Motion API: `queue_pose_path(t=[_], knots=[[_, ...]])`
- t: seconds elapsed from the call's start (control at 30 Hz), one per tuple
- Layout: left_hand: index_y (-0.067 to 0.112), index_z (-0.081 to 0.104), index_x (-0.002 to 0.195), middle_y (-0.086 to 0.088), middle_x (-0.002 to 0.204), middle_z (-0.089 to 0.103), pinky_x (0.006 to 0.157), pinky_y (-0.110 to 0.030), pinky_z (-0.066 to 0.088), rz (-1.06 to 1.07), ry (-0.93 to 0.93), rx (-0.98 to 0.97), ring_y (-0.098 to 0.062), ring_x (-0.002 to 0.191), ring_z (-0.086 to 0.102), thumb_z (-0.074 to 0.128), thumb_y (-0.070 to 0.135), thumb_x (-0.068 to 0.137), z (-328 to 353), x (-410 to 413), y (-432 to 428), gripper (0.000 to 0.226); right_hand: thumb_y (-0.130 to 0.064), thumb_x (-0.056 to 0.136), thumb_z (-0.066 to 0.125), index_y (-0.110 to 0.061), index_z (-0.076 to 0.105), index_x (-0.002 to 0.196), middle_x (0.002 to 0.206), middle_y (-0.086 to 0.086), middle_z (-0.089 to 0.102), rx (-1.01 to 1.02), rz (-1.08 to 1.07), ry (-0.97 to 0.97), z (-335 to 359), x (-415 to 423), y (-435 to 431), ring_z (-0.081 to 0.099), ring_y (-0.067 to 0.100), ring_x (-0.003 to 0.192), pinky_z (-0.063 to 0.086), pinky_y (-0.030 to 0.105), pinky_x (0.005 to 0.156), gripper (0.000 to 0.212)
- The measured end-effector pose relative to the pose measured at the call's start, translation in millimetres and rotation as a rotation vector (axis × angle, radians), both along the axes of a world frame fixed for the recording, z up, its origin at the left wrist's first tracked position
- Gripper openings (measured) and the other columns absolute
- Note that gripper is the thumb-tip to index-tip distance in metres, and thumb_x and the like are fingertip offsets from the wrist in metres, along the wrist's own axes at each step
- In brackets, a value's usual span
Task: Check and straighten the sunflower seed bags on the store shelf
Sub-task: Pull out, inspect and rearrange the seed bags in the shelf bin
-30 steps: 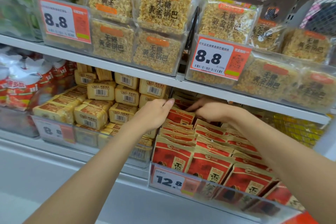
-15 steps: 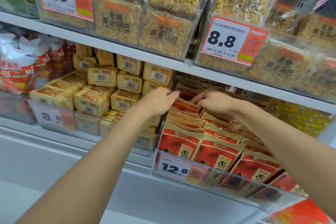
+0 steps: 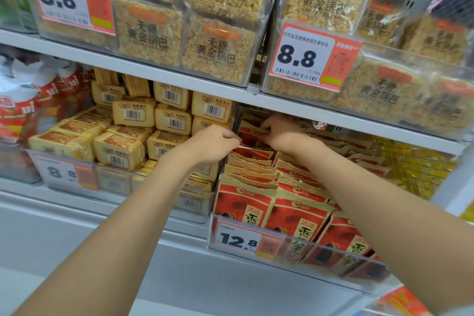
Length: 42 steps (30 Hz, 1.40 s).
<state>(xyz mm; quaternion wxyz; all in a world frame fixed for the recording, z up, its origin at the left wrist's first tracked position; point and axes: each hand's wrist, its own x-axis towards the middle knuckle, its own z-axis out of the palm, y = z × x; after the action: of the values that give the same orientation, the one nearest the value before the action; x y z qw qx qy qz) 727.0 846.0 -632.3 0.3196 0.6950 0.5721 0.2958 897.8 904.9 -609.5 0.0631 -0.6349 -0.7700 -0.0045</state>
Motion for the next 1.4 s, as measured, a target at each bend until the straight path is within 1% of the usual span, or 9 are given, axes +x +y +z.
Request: queue_pose_path(t=[0.13,0.43,0.57,0.67,0.87,1.0,1.17,1.3,1.4], knots=[[0.02,0.066,0.128,0.0,0.129,0.064,0.106,-0.036,0.042,-0.028,0.022,-0.025,-0.019,0.121,0.056,0.047,0.029,0.103,1,-1,1,0.032,-0.027,0.095,0.061,-0.018,0.068,0.121,0.126,0.003,0.064,-0.006,-0.021,0.083,-1,0,-1,0.059,0.023,0.111,0.047,0.033,0.096,0.028],[0.023,0.067,0.12,-0.001,0.132,0.06,0.096,-0.029,0.039,-0.038,0.173,-0.006,-0.022,0.122,0.052,0.044,0.028,0.104,0,2,0,0.029,-0.03,0.098,0.057,-0.025,0.059,0.103,0.072,-0.007,0.057,0.035,0.131,0.37,10,11,-42,0.052,0.008,0.061,0.033,0.019,0.05,0.008],[0.021,0.064,0.126,0.0,0.132,0.06,0.096,-0.027,0.039,-0.07,0.163,-0.028,-0.02,0.123,0.053,0.042,0.027,0.105,5,0,-2,0.031,-0.022,0.1,0.052,-0.022,0.061,0.123,0.121,-0.004,0.065,0.058,0.257,0.347,7,22,-63,0.059,0.011,0.114,0.044,0.021,0.091,0.024],[0.02,0.06,0.133,-0.001,0.136,0.059,0.101,-0.028,0.038,-0.098,0.179,-0.04,-0.02,0.126,0.052,0.039,0.028,0.106,7,-2,-3,0.034,-0.02,0.102,0.05,-0.025,0.06,0.132,0.13,-0.01,0.063,0.136,0.311,0.334,7,30,-81,0.055,0.005,0.122,0.043,0.024,0.105,0.033],[0.021,0.054,0.139,-0.001,0.146,0.051,0.109,-0.032,0.034,-0.112,0.202,-0.013,-0.021,0.136,0.045,0.037,0.033,0.106,2,-4,1,0.039,-0.016,0.099,0.051,-0.018,0.062,0.13,0.109,-0.029,0.06,0.521,0.407,0.47,12,49,-118,0.051,-0.025,0.096,0.038,-0.001,0.086,0.033],[0.022,0.053,0.141,0.0,0.147,0.05,0.11,-0.032,0.032,-0.092,0.213,0.006,-0.02,0.138,0.042,0.036,0.037,0.106,-1,-2,3,0.041,-0.009,0.098,0.052,-0.009,0.064,0.124,0.101,-0.023,0.059,0.744,0.377,0.577,13,63,-126,0.052,-0.025,0.091,0.037,-0.001,0.079,0.029],[0.014,0.06,0.133,-0.007,0.131,0.063,0.095,-0.031,0.042,0.011,0.144,0.095,-0.024,0.12,0.057,0.039,0.036,0.105,6,-6,-5,0.042,-0.009,0.097,0.055,-0.006,0.065,0.12,0.103,-0.011,0.065,0.807,0.369,0.677,13,63,-131,0.06,-0.003,0.093,0.042,0.004,0.082,0.026],[0.006,0.064,0.101,-0.001,0.073,0.058,0.063,-0.031,0.045,0.116,-0.118,0.216,-0.016,0.063,0.054,0.04,0.028,0.105,25,-15,-22,0.033,-0.005,0.096,0.057,-0.006,0.066,0.114,0.098,-0.023,0.059,0.837,0.368,0.728,26,58,-136,0.057,-0.013,0.083,0.041,0.003,0.074,0.02],[0.022,0.071,0.099,0.007,0.074,0.057,0.069,-0.027,0.048,0.133,-0.382,0.258,-0.008,0.068,0.053,0.042,0.025,0.104,50,-4,-42,0.029,-0.004,0.097,0.056,-0.016,0.061,0.11,0.093,-0.025,0.056,0.85,0.392,0.805,44,49,-142,0.055,-0.014,0.081,0.04,0.003,0.07,0.018]])
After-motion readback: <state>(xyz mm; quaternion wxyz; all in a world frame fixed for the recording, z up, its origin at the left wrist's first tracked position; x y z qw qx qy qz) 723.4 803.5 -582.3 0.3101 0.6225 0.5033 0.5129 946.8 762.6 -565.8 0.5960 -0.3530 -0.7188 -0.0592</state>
